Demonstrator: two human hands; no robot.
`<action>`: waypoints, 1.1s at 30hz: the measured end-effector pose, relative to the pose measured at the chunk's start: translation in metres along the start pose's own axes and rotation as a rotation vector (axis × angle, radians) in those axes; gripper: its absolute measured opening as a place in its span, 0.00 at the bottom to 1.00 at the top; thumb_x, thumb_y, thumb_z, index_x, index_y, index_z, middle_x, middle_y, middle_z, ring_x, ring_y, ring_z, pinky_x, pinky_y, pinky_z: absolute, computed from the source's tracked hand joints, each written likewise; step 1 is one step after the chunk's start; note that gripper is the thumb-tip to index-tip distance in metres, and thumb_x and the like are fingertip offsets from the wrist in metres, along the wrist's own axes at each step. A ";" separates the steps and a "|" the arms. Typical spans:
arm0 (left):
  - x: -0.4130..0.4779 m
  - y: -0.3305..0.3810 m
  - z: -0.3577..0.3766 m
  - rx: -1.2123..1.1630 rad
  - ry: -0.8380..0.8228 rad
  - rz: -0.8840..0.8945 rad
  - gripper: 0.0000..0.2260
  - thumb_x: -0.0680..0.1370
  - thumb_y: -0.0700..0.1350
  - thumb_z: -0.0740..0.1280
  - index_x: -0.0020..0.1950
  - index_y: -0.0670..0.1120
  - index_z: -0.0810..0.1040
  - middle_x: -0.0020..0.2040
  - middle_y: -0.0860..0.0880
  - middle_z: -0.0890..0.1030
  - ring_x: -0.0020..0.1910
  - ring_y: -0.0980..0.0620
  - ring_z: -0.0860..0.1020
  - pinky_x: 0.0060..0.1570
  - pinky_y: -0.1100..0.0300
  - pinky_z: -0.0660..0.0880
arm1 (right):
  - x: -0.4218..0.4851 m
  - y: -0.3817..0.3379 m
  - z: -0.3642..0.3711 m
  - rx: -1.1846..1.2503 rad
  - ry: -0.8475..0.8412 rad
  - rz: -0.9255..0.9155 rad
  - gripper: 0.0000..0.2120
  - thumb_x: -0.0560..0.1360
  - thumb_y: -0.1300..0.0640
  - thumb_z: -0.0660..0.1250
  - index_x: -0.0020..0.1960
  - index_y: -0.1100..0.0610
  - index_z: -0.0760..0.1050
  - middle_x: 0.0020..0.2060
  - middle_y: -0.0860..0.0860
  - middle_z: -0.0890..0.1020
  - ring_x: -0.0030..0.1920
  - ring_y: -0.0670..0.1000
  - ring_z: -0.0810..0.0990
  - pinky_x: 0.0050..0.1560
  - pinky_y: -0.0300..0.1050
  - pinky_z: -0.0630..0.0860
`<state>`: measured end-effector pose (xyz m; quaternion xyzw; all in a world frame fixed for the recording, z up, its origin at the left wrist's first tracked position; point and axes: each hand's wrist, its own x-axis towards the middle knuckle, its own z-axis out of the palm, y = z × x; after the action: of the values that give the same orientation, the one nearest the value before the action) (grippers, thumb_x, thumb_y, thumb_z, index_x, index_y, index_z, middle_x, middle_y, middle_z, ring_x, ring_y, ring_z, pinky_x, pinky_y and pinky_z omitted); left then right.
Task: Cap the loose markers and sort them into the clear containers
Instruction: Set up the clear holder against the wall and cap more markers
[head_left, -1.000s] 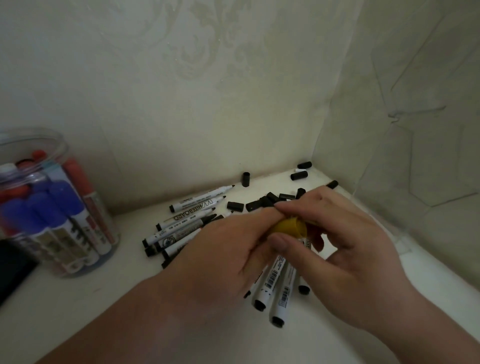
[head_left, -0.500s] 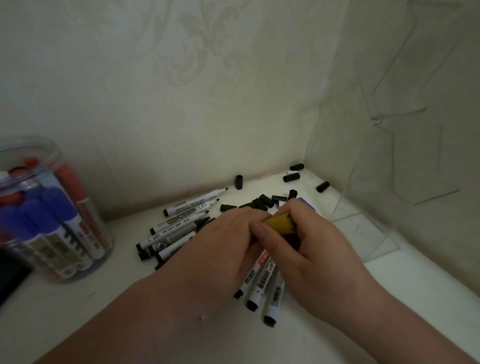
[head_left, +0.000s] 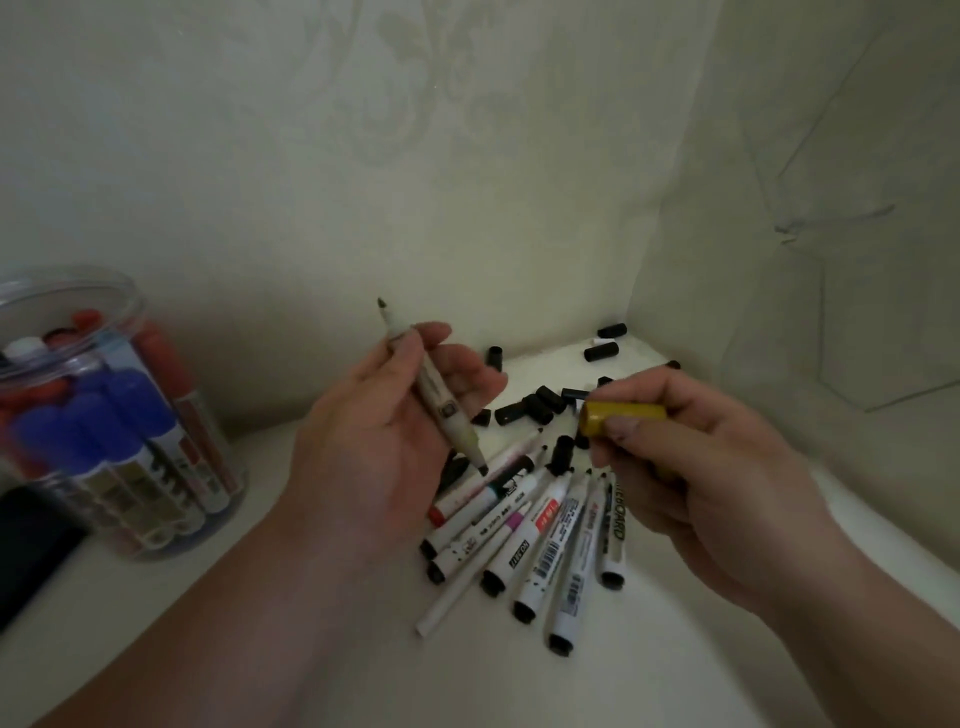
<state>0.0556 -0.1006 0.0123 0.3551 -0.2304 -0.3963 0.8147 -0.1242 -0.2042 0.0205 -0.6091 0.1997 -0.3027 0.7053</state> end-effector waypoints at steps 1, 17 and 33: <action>0.000 0.001 0.002 -0.087 0.026 -0.027 0.10 0.83 0.45 0.57 0.53 0.42 0.75 0.46 0.42 0.85 0.49 0.45 0.85 0.52 0.50 0.81 | 0.001 0.000 0.002 -0.025 -0.006 0.008 0.06 0.69 0.63 0.74 0.45 0.57 0.81 0.35 0.61 0.80 0.21 0.46 0.62 0.23 0.35 0.59; -0.013 -0.009 0.015 -0.111 -0.051 -0.064 0.09 0.80 0.46 0.60 0.54 0.40 0.71 0.59 0.38 0.83 0.58 0.41 0.83 0.55 0.53 0.81 | -0.014 0.013 0.039 -0.377 0.147 -0.206 0.09 0.63 0.49 0.76 0.42 0.48 0.80 0.35 0.54 0.85 0.34 0.67 0.77 0.33 0.57 0.77; -0.011 -0.018 0.006 0.113 -0.008 -0.011 0.10 0.74 0.47 0.68 0.47 0.42 0.84 0.43 0.40 0.84 0.41 0.44 0.85 0.44 0.54 0.82 | -0.006 0.003 0.029 -0.581 0.083 -0.163 0.11 0.64 0.48 0.77 0.44 0.49 0.81 0.37 0.47 0.85 0.30 0.46 0.77 0.30 0.34 0.73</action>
<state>0.0369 -0.1022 0.0017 0.4001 -0.2538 -0.3887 0.7902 -0.1092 -0.1784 0.0220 -0.7866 0.2569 -0.3132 0.4660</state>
